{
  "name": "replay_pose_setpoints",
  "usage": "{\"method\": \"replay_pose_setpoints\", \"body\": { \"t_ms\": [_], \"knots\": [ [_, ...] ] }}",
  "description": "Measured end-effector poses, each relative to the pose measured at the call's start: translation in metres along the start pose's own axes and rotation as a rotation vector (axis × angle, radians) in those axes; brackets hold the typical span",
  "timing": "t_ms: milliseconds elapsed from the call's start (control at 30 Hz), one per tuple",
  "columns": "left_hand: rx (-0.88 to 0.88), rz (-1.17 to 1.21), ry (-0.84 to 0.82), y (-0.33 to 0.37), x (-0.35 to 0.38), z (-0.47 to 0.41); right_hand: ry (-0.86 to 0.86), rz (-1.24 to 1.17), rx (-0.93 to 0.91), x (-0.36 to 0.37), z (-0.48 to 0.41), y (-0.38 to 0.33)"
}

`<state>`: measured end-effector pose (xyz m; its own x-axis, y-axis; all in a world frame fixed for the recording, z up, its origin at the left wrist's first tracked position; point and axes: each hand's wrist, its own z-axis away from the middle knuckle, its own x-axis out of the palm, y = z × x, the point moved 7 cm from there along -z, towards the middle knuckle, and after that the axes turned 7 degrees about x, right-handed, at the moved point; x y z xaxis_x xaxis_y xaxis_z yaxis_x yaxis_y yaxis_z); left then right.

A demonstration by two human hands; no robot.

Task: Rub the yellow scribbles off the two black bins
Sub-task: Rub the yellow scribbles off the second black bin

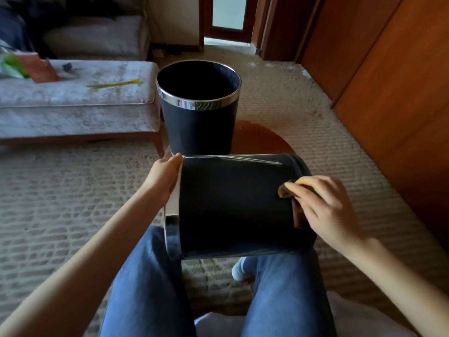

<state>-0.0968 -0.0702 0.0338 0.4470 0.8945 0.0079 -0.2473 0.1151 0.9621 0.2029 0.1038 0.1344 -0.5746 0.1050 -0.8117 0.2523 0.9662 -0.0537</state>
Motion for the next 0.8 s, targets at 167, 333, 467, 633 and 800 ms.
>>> {"method": "replay_pose_setpoints", "body": {
  "t_ms": [167, 333, 467, 633, 800],
  "knots": [
    [0.198, -0.1, 0.03, 0.013, 0.005, 0.031, 0.03, 0.025, -0.075, 0.004, 0.012, -0.002],
    [0.283, -0.208, 0.038, 0.014, -0.005, 0.047, 0.055, -0.012, -0.087, 0.004, 0.035, -0.011],
    [0.291, -0.359, 0.023, 0.03, 0.006, 0.041, 0.058, -0.024, -0.038, 0.012, 0.057, -0.015],
    [0.343, -0.456, 0.025, 0.022, 0.002, 0.04, 0.078, -0.101, 0.024, 0.008, 0.03, -0.017],
    [0.369, -0.474, 0.005, 0.016, -0.001, 0.048, -0.102, -0.165, 0.112, 0.032, -0.052, 0.003]
  ]
}}
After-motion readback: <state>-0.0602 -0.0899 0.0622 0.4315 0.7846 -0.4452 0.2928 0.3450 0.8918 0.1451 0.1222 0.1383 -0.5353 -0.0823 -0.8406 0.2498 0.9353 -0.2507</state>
